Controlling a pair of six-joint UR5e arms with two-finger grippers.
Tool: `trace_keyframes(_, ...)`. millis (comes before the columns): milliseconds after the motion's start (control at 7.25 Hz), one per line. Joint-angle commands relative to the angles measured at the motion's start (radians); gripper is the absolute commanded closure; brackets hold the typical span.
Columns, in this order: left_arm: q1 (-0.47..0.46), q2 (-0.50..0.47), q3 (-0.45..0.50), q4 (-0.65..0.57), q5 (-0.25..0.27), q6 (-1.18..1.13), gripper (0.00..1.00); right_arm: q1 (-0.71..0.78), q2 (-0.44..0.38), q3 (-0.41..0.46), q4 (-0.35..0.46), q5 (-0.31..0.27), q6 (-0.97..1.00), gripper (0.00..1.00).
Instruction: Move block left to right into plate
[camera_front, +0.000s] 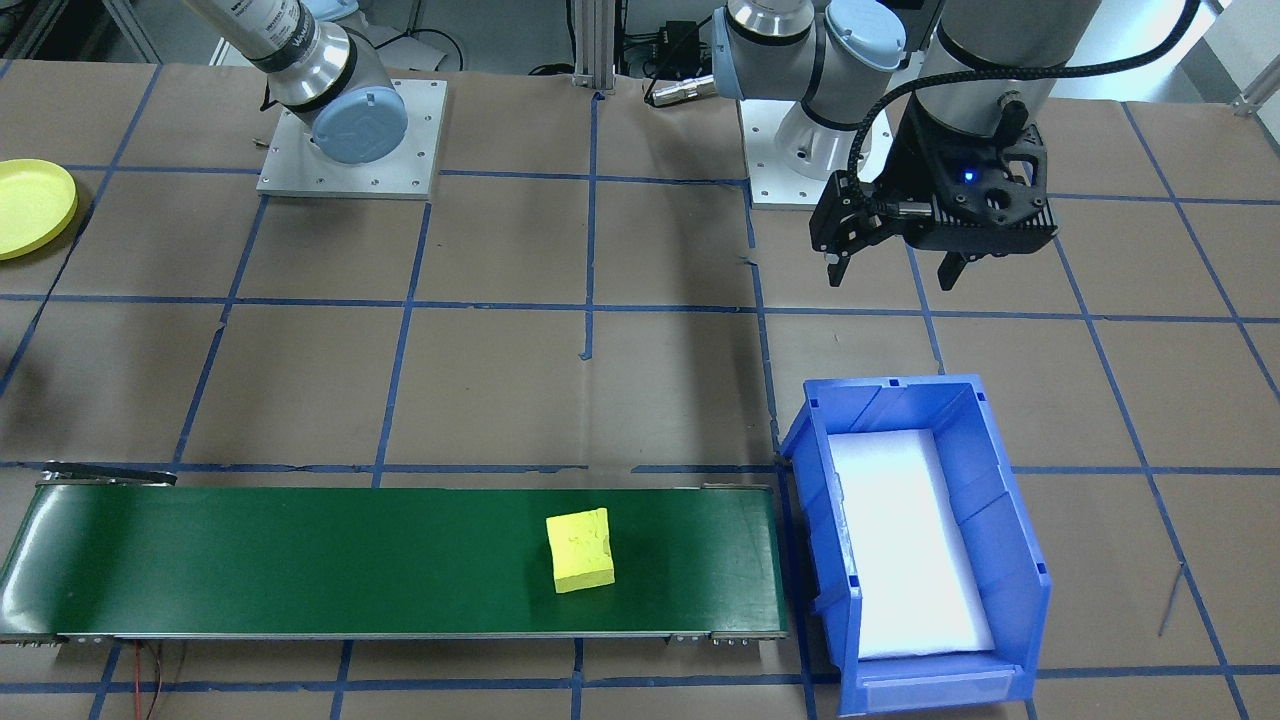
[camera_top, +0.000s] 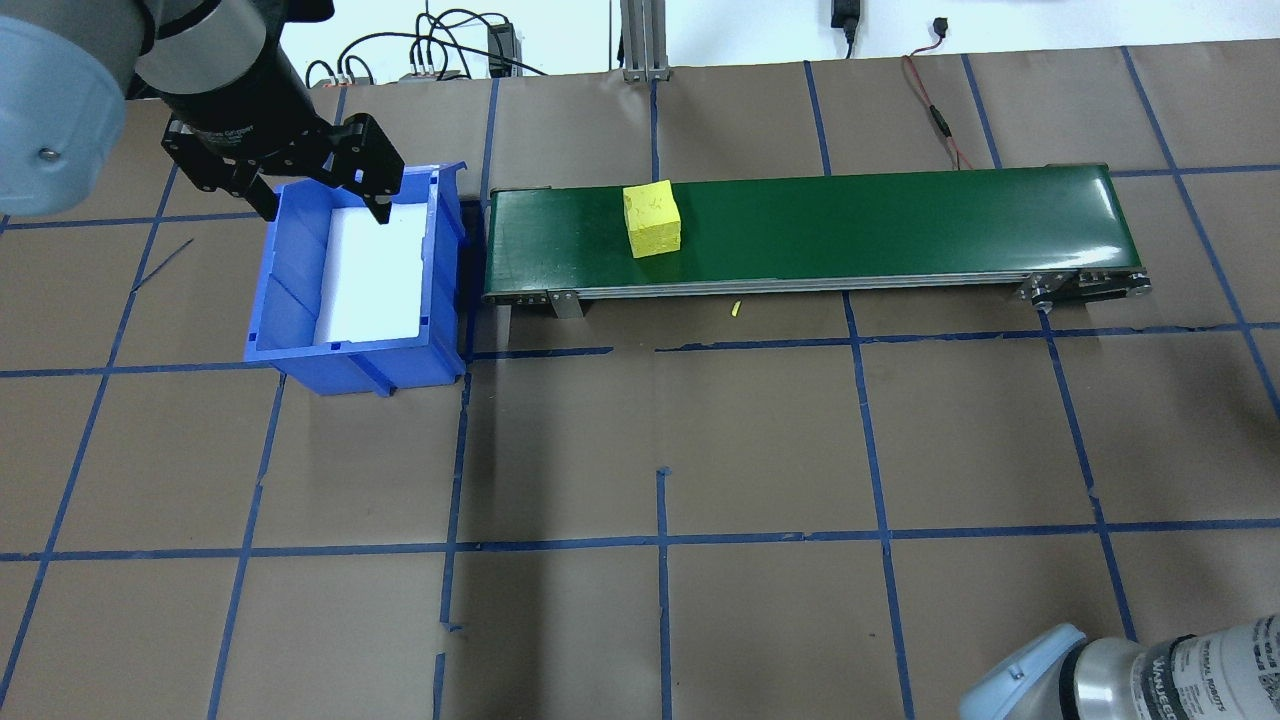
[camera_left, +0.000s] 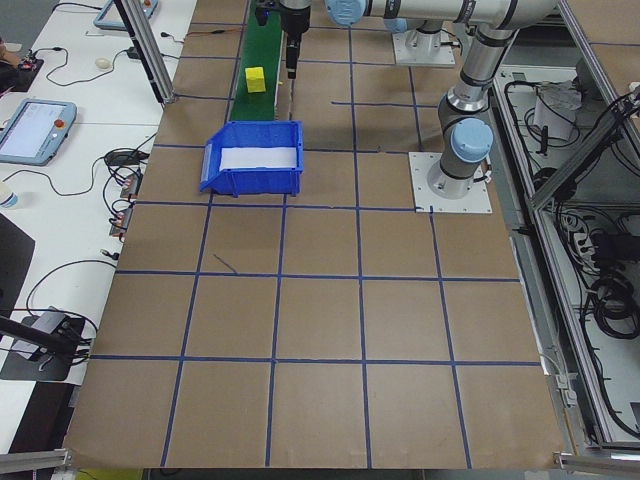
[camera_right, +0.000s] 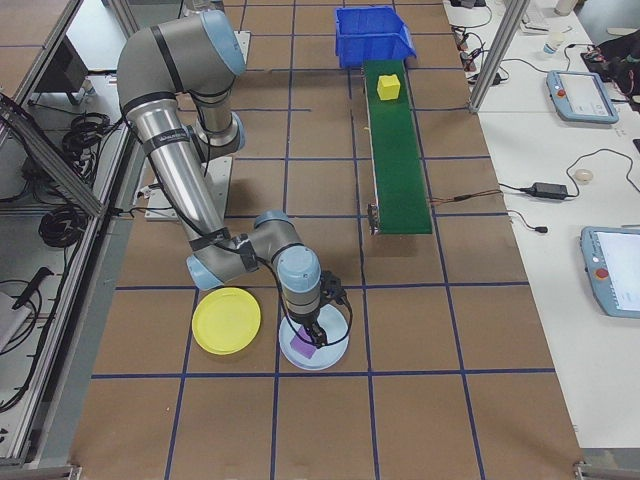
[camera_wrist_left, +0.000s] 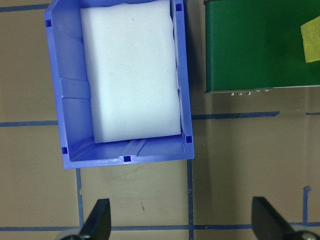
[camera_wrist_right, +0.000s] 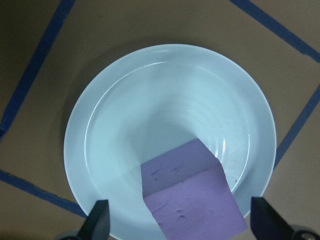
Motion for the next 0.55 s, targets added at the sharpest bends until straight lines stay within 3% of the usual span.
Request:
trace_keyframes(0, -0.004, -0.002, 0.001, -0.004, 0.000, -0.002, 0.00, 0.112, -0.061, -0.004, 0.023, 0.089, 0.147, 0.00)
trace_keyframes(138, -0.002, -0.008, 0.003, -0.002, -0.005, -0.003, 0.00, 0.240, -0.104, -0.010, 0.047, 0.091, 0.263, 0.00)
trace_keyframes(414, -0.001, -0.008, 0.011, -0.010, -0.011, -0.008, 0.00, 0.501, -0.200, -0.029, 0.230, 0.123, 0.661, 0.00)
